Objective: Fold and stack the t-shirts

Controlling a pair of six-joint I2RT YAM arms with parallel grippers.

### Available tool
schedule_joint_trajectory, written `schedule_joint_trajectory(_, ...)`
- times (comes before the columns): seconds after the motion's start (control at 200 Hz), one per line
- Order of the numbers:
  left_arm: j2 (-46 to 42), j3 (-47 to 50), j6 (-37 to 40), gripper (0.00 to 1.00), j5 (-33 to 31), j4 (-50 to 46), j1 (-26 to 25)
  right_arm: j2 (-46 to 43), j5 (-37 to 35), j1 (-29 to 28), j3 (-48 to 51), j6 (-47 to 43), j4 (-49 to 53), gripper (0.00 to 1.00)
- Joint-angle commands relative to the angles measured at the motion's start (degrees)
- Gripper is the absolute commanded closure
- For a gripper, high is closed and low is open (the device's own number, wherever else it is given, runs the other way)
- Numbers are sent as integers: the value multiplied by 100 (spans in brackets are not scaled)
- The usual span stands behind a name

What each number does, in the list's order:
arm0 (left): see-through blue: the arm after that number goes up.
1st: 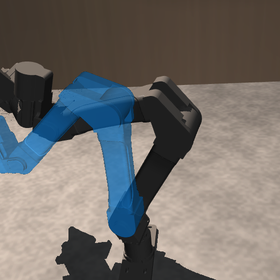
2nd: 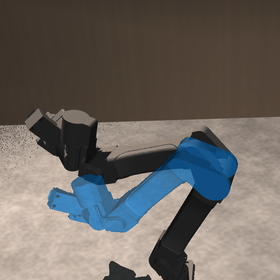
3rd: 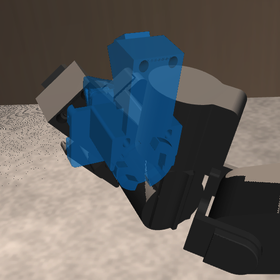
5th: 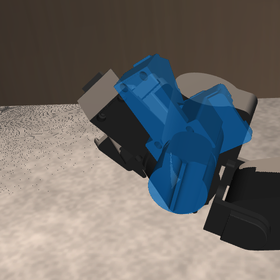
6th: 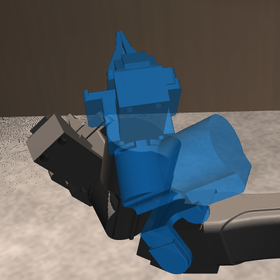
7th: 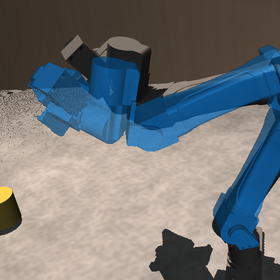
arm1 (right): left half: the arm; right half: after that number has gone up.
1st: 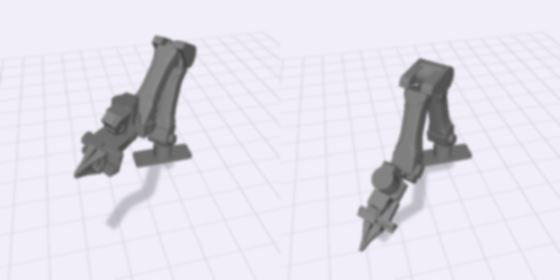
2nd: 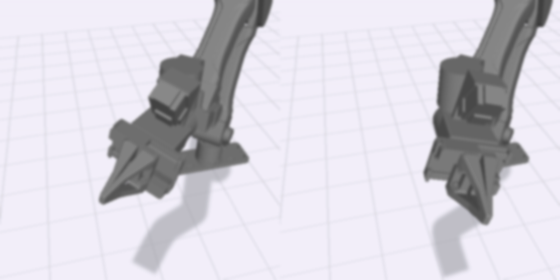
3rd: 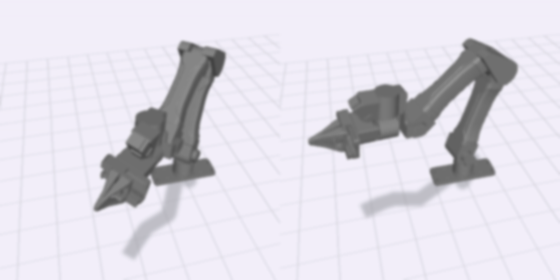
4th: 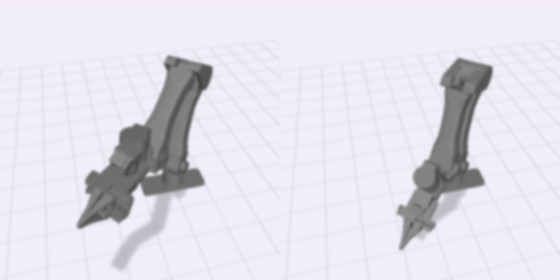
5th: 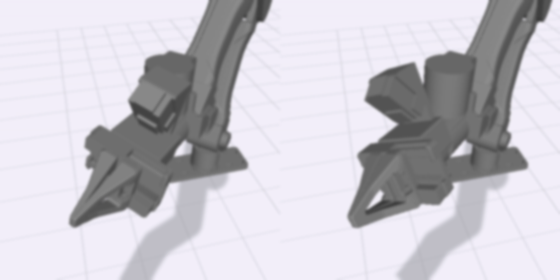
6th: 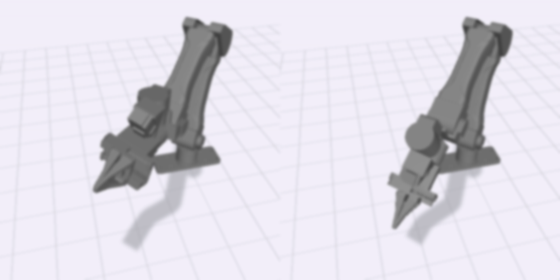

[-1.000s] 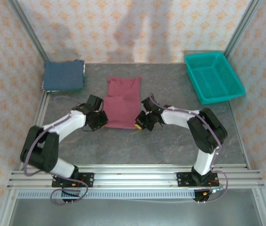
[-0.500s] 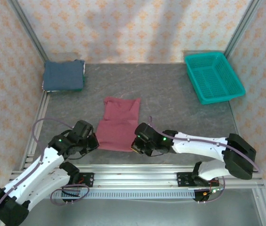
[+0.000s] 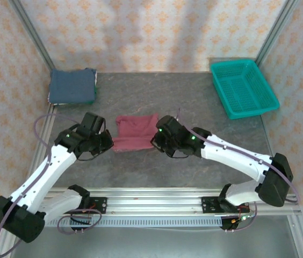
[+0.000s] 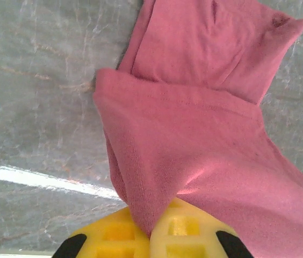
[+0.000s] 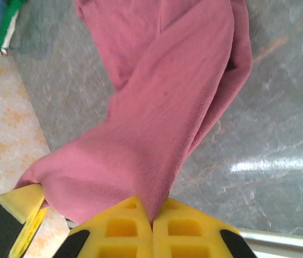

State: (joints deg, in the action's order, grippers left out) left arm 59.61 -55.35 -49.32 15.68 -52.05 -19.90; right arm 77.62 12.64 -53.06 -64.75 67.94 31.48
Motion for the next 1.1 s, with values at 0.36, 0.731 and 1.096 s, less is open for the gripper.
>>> schedule_joint_trajectory(0.36,1434,-1086,819,100,405,367,934,1211,639,1244,-1362,-1151,637,100)
schedule_joint_trajectory(0.731,2426,-1630,1160,100,470,507,1362,2246,991,1823,-2162,-1478,719,100)
schedule_joint_trajectory(1.096,3522,-2269,1308,100,550,792,1632,3408,1168,2199,-3020,-1644,841,100)
